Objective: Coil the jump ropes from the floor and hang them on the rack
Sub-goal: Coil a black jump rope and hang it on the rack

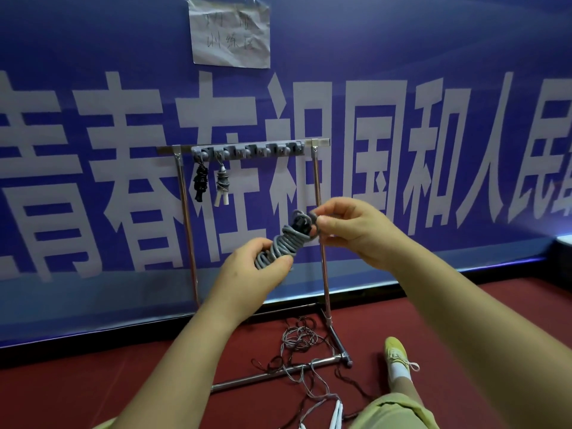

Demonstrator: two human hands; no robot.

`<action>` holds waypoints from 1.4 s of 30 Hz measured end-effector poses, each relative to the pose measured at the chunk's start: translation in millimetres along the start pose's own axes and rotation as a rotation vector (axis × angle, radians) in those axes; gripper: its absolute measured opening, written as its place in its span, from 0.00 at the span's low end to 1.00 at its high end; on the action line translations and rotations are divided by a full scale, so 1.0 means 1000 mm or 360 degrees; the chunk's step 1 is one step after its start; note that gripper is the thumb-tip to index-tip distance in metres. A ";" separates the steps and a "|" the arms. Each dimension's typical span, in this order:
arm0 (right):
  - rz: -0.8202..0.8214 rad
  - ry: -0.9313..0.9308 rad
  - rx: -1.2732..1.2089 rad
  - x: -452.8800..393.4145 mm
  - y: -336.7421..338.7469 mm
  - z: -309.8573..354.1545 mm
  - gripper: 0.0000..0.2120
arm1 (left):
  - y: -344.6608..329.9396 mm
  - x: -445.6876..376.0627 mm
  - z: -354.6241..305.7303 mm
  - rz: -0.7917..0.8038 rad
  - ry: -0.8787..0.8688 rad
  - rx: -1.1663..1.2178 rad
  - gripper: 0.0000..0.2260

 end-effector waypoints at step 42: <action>0.0587 0.0143 -0.0802 -0.001 -0.014 0.010 0.14 | 0.011 0.003 -0.009 0.0780 -0.0354 0.0485 0.26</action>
Point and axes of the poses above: each hand's wrist, its own x-axis away from the middle knuckle, its own y-axis out of the back of the hand, z = x × y, the point moved 1 cm from there along -x, towards the middle knuckle, and after that the axes turned 12 degrees about z, right-handed, at the moved point
